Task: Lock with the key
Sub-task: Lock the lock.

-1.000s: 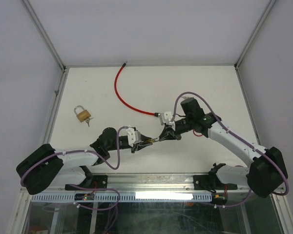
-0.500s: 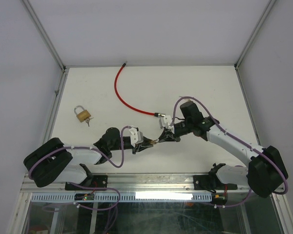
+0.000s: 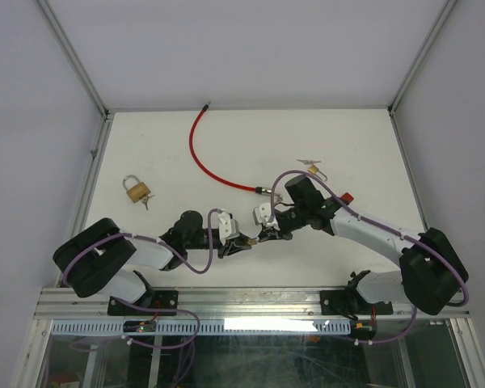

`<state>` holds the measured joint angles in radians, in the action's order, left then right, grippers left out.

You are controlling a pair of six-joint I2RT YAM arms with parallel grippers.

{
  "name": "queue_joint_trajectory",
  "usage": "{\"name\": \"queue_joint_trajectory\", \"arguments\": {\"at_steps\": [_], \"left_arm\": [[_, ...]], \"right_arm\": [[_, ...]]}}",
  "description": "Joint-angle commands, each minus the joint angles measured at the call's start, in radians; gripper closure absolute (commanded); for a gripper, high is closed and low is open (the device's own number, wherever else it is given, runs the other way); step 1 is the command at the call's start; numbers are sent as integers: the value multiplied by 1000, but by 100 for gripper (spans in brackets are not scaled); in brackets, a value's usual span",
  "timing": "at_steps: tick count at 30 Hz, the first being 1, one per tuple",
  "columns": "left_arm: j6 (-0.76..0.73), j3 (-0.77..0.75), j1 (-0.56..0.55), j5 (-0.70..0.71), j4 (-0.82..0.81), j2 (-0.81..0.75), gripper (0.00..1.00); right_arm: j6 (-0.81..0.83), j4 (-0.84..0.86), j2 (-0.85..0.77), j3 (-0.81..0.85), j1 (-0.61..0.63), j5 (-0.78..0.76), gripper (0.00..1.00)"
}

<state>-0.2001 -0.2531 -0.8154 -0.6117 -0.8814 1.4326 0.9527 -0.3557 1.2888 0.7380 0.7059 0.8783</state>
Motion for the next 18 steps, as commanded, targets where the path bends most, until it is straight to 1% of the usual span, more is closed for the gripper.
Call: {"name": "queue_joint_trajectory", "arguments": {"at_steps": [1,7,18], "left_arm": [[-18,-40,6,-40,-297,48,100],[-37,-53,7,-9,-315,127,100],[-79,-43,5,50,-306,160,100]], "right_arm": [[34,97,60,4,68,23,100],[-52,139,133,23,95,9,100],[-158,244,210,17,126,-12,100]]}}
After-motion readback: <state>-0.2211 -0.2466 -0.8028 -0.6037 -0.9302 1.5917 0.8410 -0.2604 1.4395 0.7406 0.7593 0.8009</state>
